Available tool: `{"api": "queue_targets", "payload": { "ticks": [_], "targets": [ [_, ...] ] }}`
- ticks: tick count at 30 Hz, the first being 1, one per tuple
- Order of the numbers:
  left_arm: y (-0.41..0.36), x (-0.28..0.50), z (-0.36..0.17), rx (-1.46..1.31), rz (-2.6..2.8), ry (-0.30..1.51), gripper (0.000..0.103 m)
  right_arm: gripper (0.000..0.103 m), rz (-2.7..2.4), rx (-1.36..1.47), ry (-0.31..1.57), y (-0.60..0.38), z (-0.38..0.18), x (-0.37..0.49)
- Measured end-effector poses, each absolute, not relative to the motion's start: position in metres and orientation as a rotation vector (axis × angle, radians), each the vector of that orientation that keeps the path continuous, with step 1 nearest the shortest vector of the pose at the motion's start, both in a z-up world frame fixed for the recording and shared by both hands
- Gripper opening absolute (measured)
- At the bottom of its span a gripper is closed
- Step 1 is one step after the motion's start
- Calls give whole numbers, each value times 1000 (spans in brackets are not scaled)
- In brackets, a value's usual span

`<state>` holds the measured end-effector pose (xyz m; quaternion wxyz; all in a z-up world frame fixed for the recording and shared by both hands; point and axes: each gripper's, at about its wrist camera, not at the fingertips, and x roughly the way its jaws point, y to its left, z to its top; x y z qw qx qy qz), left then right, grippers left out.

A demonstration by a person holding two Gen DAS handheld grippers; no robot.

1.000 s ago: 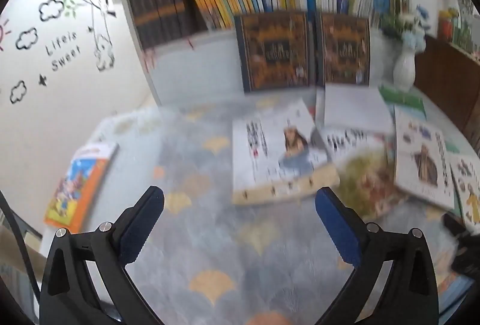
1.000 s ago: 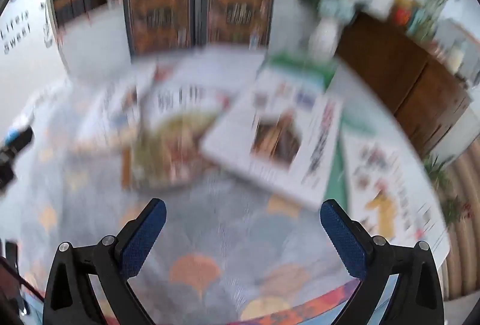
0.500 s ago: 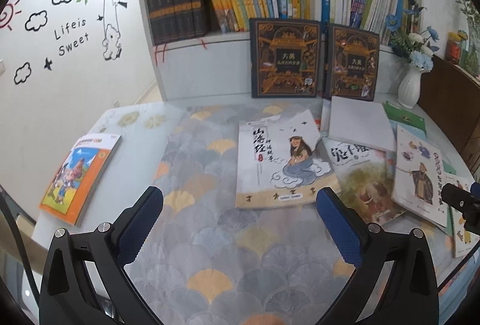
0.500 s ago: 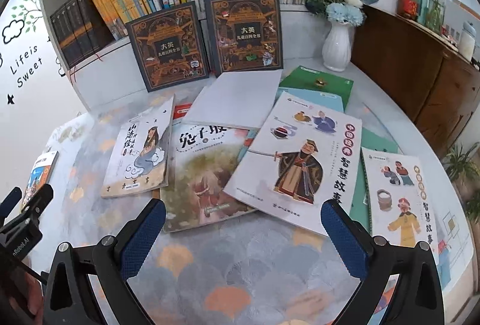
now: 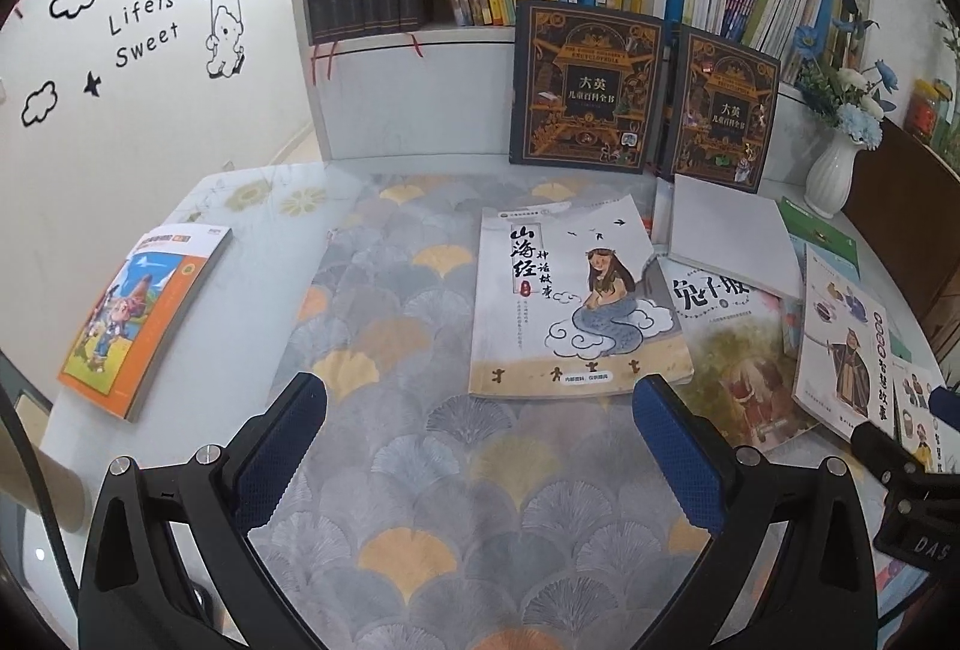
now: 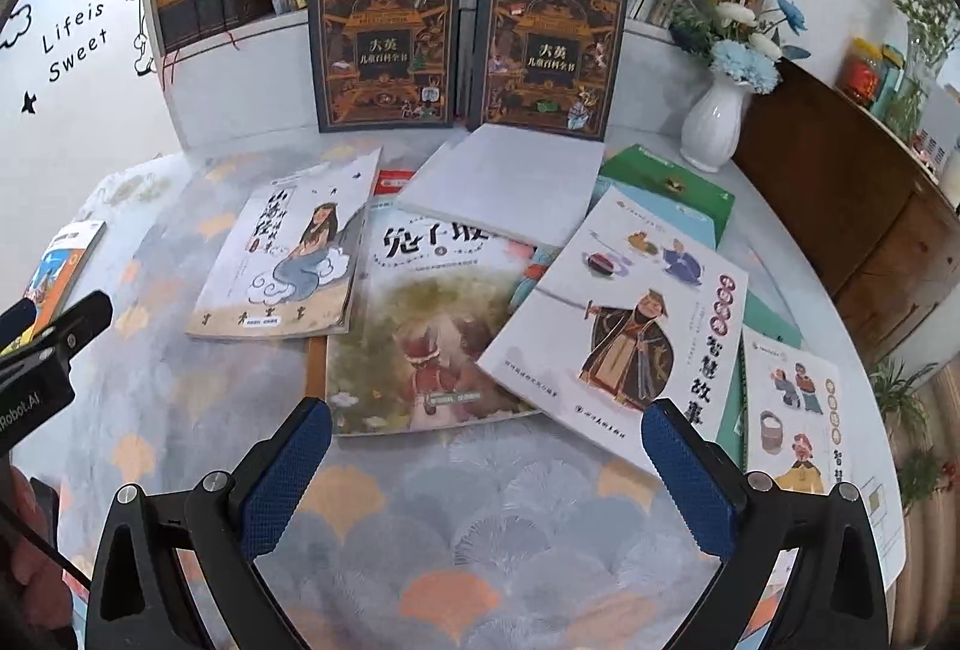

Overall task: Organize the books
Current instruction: 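Move the left tool toward the white mermaid book on the table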

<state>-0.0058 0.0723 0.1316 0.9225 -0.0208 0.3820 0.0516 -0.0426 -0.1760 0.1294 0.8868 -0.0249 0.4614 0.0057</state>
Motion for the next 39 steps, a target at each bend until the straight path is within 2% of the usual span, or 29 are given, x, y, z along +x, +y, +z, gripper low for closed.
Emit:
{"api": "queue_targets", "payload": {
  "ticks": [39],
  "targets": [
    [63,-2,112,-64,0,861,102,103,-123,-54,1031,-197,110,-41]
  ]
}}
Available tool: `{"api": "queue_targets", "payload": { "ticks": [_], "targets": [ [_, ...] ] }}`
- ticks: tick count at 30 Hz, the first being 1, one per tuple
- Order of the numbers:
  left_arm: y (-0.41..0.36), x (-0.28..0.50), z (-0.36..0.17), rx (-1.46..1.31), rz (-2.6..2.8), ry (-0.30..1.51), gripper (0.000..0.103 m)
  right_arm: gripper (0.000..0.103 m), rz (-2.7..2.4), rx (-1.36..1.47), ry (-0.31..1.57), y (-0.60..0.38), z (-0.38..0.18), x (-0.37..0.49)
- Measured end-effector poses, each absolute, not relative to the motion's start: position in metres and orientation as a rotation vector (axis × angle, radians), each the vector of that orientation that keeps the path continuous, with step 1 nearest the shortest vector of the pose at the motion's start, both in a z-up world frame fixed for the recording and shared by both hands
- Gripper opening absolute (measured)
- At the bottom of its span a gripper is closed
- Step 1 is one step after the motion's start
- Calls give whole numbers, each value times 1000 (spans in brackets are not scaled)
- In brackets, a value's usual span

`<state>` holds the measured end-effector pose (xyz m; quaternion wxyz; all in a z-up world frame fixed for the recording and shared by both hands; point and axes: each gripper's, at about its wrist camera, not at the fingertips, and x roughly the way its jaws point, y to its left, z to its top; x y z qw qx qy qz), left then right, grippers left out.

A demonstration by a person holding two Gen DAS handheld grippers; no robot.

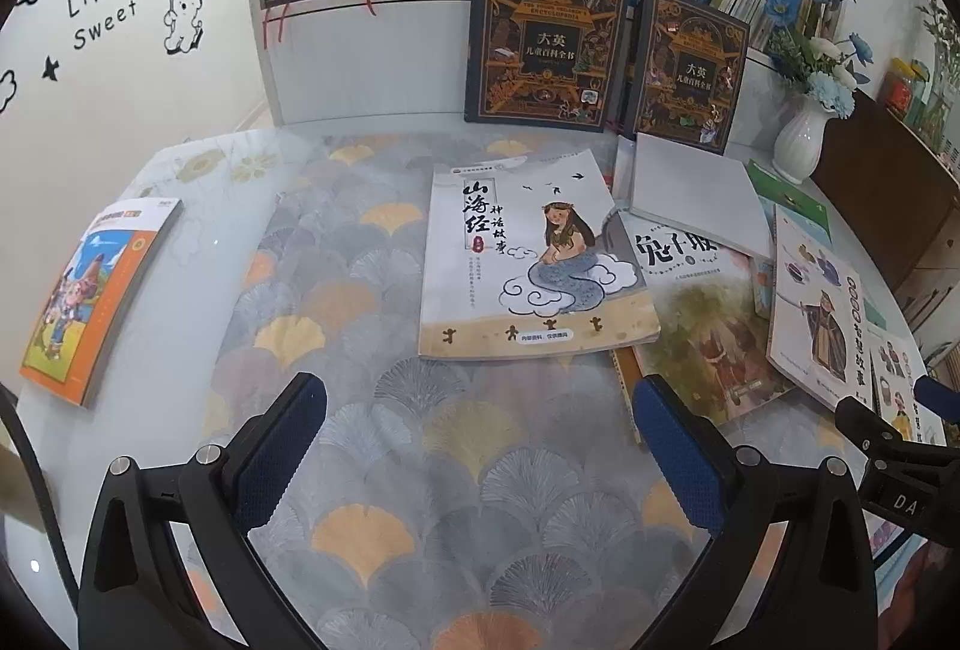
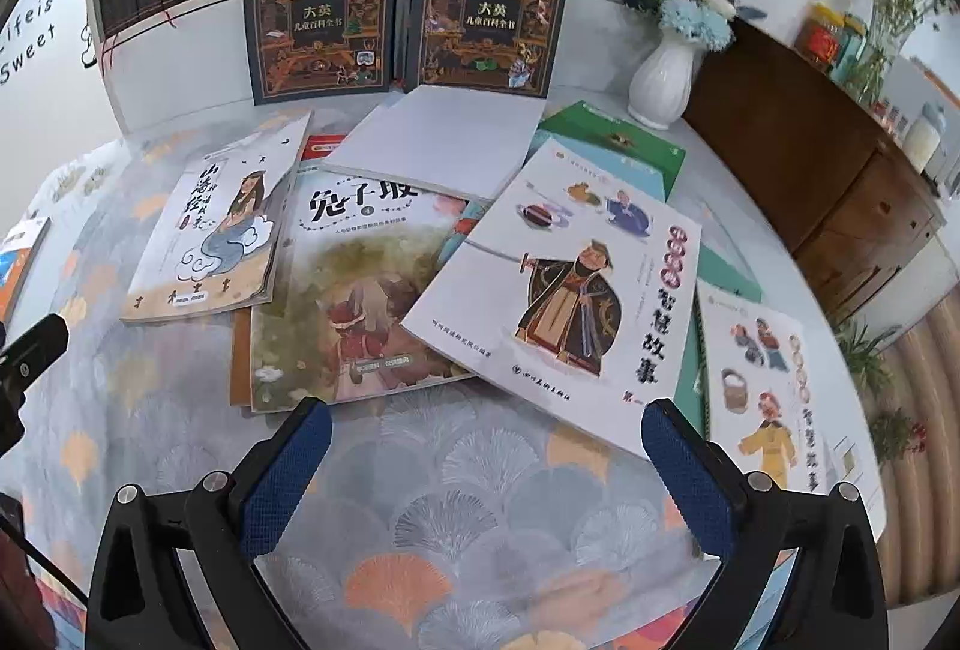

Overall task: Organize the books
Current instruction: 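Move the left tool toward the white mermaid book on the table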

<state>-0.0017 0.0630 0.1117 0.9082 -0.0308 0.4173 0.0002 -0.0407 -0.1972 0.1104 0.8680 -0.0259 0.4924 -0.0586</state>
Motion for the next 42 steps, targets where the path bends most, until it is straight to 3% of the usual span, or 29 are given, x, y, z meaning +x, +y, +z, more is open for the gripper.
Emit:
{"api": "queue_targets", "payload": {
  "ticks": [42],
  "targets": [
    [58,5,100,-83,-66,933,102,103,-119,-7,1147,-208,85,-33]
  ]
}}
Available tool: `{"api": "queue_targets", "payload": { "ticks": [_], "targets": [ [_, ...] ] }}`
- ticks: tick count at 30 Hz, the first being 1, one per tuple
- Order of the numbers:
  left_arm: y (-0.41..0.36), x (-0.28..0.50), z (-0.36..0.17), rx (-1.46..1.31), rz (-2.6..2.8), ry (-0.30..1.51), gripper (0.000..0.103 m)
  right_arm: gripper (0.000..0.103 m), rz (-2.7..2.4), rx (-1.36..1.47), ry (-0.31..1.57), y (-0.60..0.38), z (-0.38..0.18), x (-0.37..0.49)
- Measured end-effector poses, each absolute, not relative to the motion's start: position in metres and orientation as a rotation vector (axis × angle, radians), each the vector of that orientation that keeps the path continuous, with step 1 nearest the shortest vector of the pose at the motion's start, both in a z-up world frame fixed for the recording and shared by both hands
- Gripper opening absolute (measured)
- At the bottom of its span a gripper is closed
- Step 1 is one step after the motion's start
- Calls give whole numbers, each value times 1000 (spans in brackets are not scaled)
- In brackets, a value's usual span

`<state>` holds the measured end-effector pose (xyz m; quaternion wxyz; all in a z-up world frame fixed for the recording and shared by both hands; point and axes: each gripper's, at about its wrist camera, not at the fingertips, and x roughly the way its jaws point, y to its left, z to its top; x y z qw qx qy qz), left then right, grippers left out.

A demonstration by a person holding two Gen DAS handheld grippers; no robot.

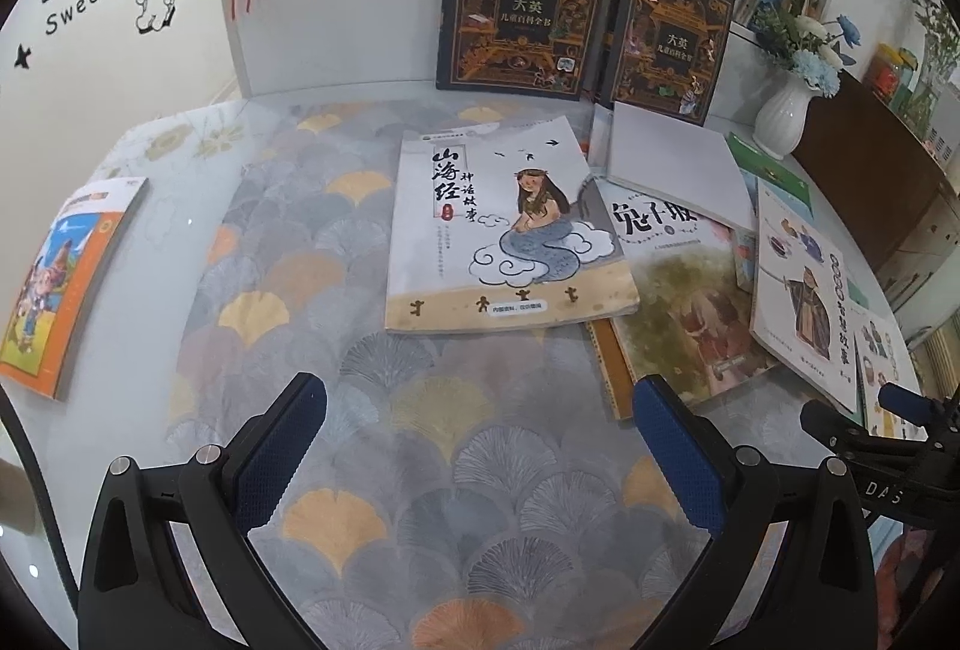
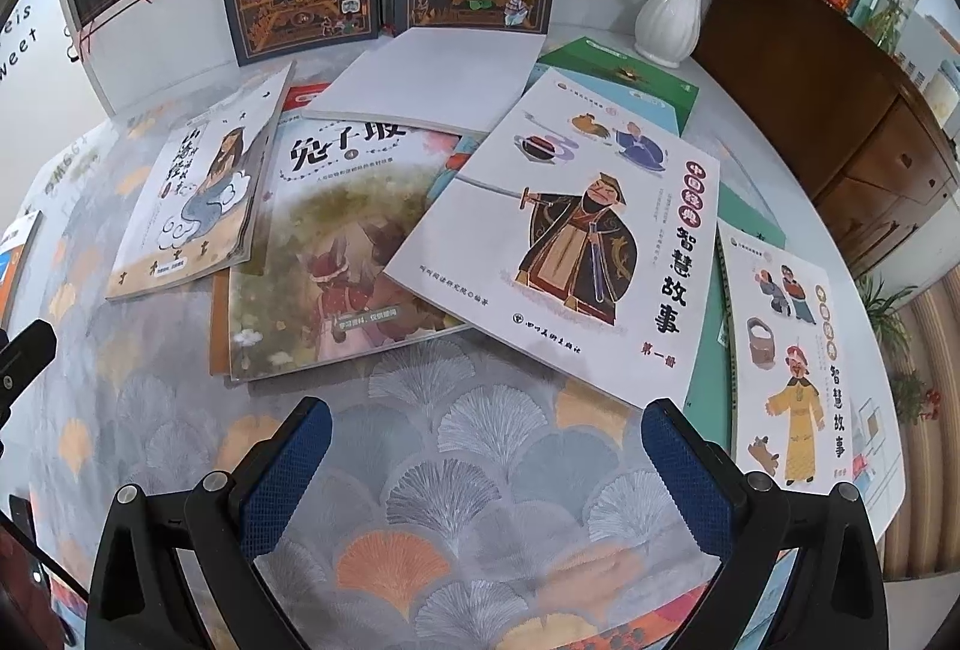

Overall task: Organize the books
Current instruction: 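Move the left tool toward the white mermaid book on the table, then close the left gripper on the edge of the white mermaid book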

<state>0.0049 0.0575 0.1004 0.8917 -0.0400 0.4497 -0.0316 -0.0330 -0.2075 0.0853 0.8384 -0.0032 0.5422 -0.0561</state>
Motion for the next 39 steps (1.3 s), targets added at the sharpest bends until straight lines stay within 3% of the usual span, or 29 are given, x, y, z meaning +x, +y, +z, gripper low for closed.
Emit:
{"api": "queue_targets", "payload": {
  "ticks": [27,32,35,39],
  "targets": [
    [97,42,84,-62,-25,946,102,103,22,-94,1099,-157,90,13],
    [110,76,58,-144,-125,1036,92,103,96,-58,1076,-135,86,52],
    [118,93,46,-177,-130,1067,83,93,154,-42,1092,-119,78,76],
    [127,113,33,-229,-127,1098,70,72,189,-34,1143,-102,60,104]
  ]
}}
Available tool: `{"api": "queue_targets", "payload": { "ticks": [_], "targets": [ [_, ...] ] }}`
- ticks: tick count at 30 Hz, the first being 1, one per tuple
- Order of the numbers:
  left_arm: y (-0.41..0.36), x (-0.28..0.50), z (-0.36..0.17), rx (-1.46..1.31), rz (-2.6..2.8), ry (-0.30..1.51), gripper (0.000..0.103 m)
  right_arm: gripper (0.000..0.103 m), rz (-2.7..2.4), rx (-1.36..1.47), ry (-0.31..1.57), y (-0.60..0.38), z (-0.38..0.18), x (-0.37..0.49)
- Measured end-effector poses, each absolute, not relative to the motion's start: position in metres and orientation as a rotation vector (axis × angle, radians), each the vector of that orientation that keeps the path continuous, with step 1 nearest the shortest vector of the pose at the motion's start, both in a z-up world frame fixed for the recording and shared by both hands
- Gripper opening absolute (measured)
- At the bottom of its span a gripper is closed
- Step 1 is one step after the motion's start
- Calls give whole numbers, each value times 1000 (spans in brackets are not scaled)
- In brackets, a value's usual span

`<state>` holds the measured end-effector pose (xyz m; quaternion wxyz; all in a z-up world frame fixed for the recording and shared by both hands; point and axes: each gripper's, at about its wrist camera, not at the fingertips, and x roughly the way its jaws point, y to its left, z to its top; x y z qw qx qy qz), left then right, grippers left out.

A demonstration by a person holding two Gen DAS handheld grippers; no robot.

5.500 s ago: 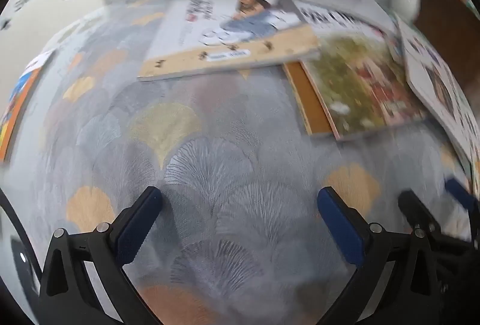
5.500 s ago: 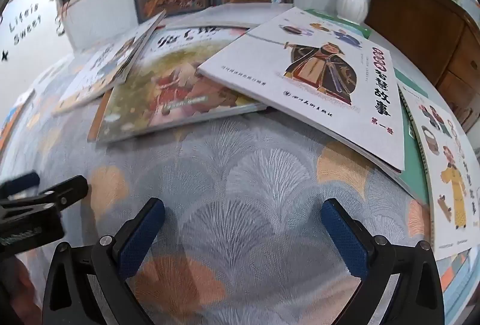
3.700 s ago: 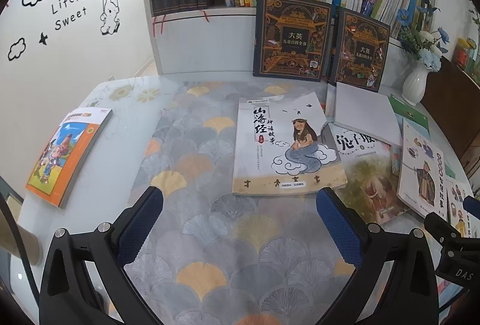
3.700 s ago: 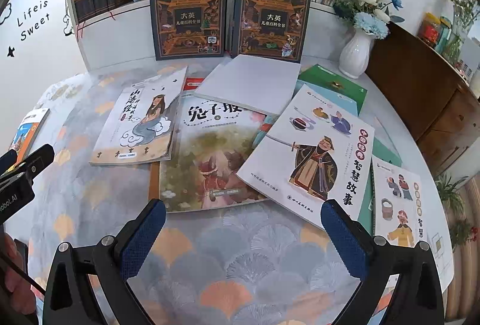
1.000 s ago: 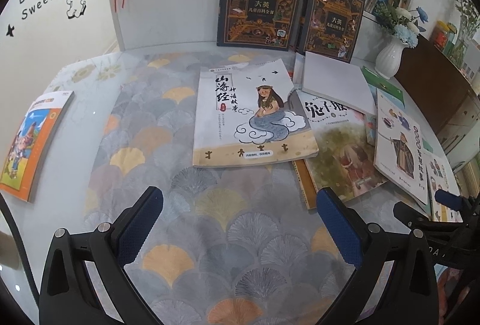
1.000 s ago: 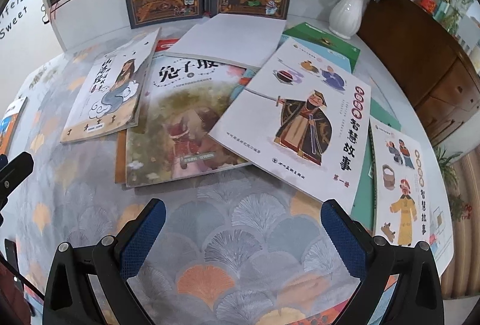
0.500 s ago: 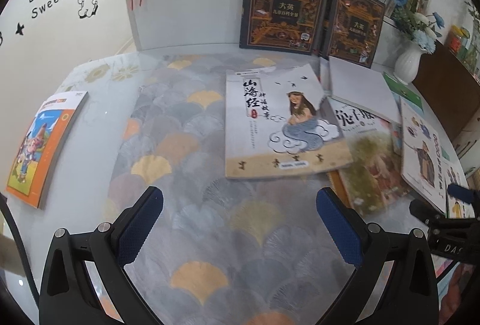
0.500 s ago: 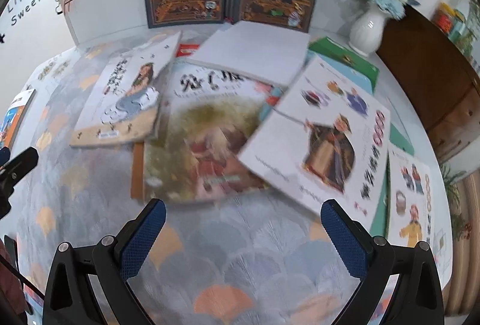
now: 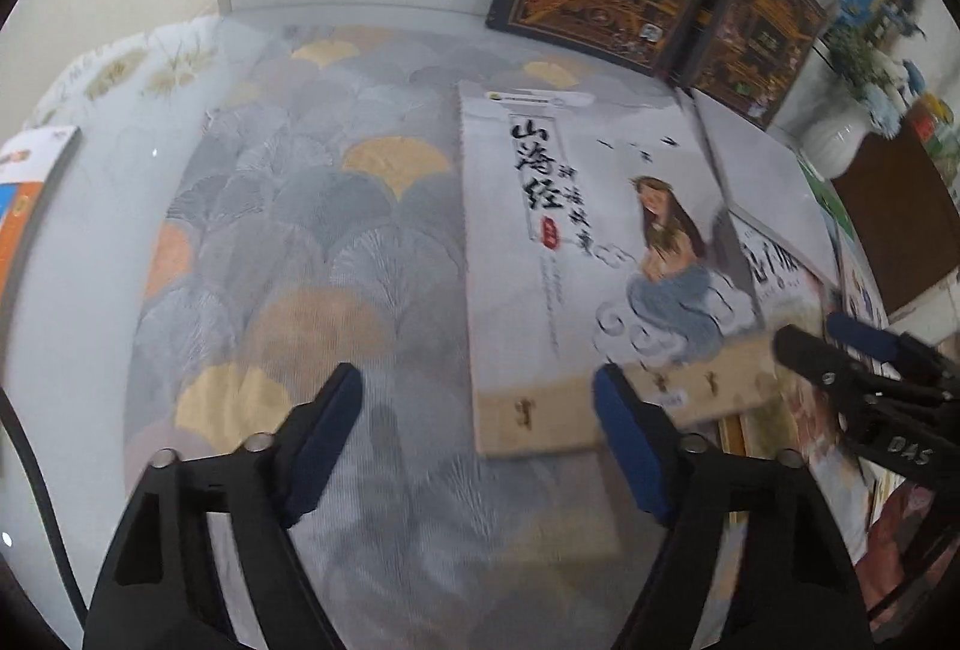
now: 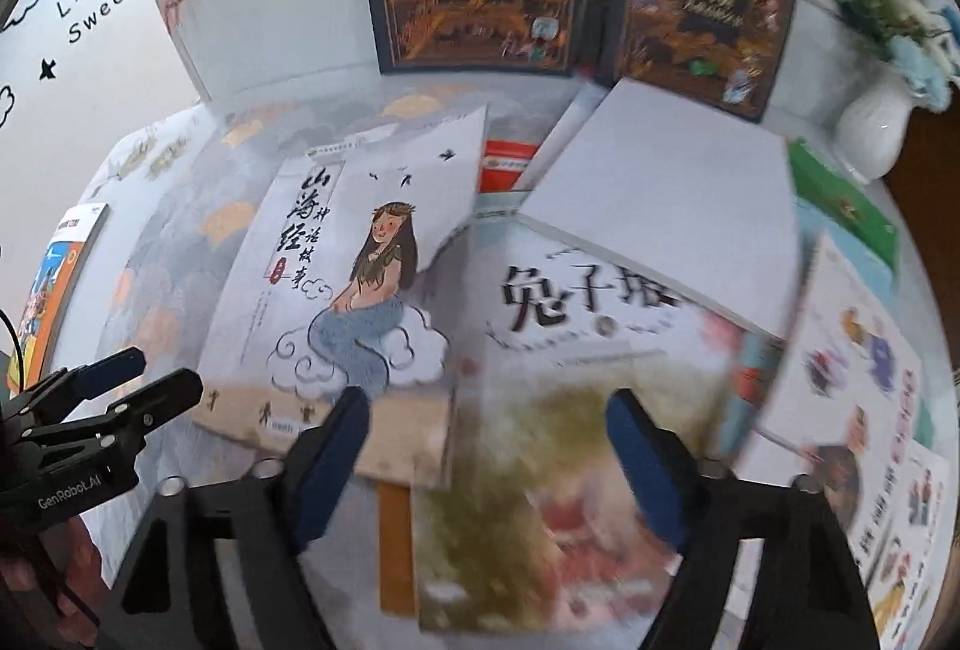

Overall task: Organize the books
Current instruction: 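Close the left gripper on the edge of the white mermaid book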

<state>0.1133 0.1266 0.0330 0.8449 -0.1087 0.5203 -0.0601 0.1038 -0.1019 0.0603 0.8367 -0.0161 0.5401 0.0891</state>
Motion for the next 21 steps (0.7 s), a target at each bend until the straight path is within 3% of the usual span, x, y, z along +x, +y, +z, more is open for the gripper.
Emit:
{"api": "queue_targets", "payload": {
  "ticks": [1,4,14,21],
  "targets": [
    [128,117,31,-238,-127,1110,64,67,190,-25,1155,-101,57,109],
    [129,126,23,-272,-149,1134,55,67,182,-2,1177,-96,50,120],
    [121,124,24,-299,-242,1151,55,63,317,15,1237,-67,38,118],
    [126,55,36,-367,-261,1158,55,63,400,21,1254,-60,50,72]
  ]
}}
